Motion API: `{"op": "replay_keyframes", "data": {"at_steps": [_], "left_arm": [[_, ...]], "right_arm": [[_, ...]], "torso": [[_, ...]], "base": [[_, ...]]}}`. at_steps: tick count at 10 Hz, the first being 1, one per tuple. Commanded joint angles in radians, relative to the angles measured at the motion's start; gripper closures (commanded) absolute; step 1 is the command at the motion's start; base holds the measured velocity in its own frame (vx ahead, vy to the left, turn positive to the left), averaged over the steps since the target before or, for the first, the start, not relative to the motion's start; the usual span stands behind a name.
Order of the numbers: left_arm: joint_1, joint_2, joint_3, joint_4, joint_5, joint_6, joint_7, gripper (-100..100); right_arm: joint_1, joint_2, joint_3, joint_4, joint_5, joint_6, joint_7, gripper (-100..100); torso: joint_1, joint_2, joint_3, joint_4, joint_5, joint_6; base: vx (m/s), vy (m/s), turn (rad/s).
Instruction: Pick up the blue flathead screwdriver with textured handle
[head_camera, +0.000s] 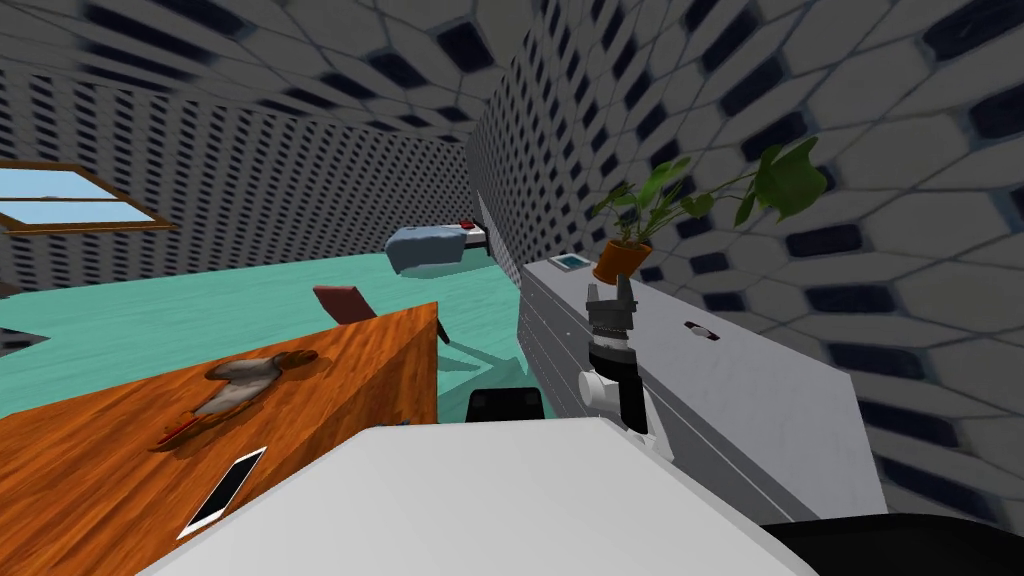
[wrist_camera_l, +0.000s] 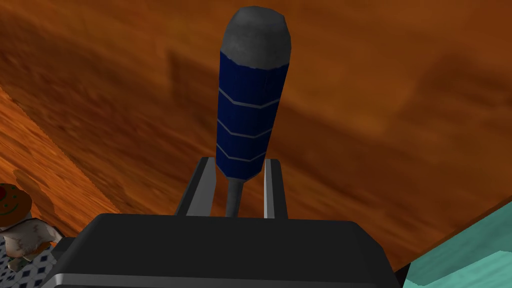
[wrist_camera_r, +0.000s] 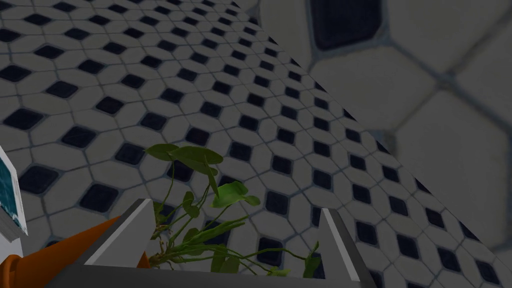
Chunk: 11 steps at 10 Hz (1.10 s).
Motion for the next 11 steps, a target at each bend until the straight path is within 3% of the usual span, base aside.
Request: {"op": "replay_keyframes", "data": {"at_steps": [1, 9, 10, 11], "left_arm": [[0.029, 0.016, -0.020, -0.050, -0.027, 0.013, 0.022, 100], [0.151, 0.076, -0.091, -0.295, -0.142, 0.065, 0.106, 100], [0.137, 0.071, -0.085, -0.273, -0.129, 0.060, 0.096, 100], [0.140, 0.071, -0.087, -0.276, -0.131, 0.061, 0.099, 0]], "right_arm": [[0.000, 0.000, 0.000, 0.000, 0.000, 0.000, 0.000, 0], [0.000, 0.000, 0.000, 0.000, 0.000, 0.000, 0.000, 0], [0.000, 0.000, 0.000, 0.000, 0.000, 0.000, 0.000, 0], [0.000, 0.000, 0.000, 0.000, 0.000, 0.000, 0.000, 0]], "torso": [[0.000, 0.000, 0.000, 0.000, 0.000, 0.000], [0.000, 0.001, 0.000, 0.000, 0.000, 0.000], [0.000, 0.000, 0.000, 0.000, 0.000, 0.000], [0.000, 0.002, 0.001, 0.000, 0.000, 0.001]], "base": [[0.079, -0.007, 0.194], [0.081, -0.004, 0.173], [0.034, -0.009, 0.045], [0.005, -0.002, -0.007]]}}
